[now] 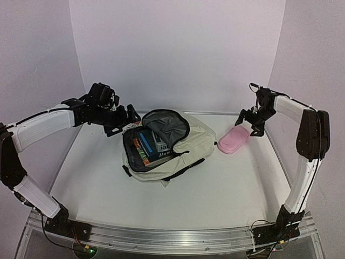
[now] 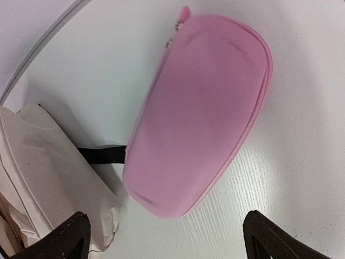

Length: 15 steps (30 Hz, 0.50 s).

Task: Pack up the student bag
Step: Pick up the stationery from the center of the board.

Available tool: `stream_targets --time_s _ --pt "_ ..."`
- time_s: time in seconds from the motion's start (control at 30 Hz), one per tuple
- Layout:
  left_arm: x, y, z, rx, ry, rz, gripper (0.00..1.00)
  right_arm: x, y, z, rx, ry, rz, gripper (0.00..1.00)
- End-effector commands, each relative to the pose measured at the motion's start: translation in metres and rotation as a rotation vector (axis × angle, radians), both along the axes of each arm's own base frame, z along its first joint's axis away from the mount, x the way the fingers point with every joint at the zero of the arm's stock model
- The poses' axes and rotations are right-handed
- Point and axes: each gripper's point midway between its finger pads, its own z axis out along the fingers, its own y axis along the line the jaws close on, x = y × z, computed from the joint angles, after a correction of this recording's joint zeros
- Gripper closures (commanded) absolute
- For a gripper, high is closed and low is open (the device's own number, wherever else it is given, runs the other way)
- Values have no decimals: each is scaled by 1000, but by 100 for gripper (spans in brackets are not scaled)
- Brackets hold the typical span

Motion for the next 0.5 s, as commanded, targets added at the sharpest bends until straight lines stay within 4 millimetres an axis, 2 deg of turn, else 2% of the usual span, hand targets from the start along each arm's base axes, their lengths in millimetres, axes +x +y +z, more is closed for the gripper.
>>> stream_targets --time_s 0.0,0.03,0.23,0.47 --pt "6 6 29 11 -67 20 0 -10 4 -31 194 82 14 2" --pt "7 6 31 11 -70 21 0 -9 6 -36 217 88 11 2" --pt "13 6 29 42 -45 24 0 2 -20 -69 279 109 -78 5" --pt "20 6 31 69 -39 36 0 21 -19 -96 343 103 -103 13"
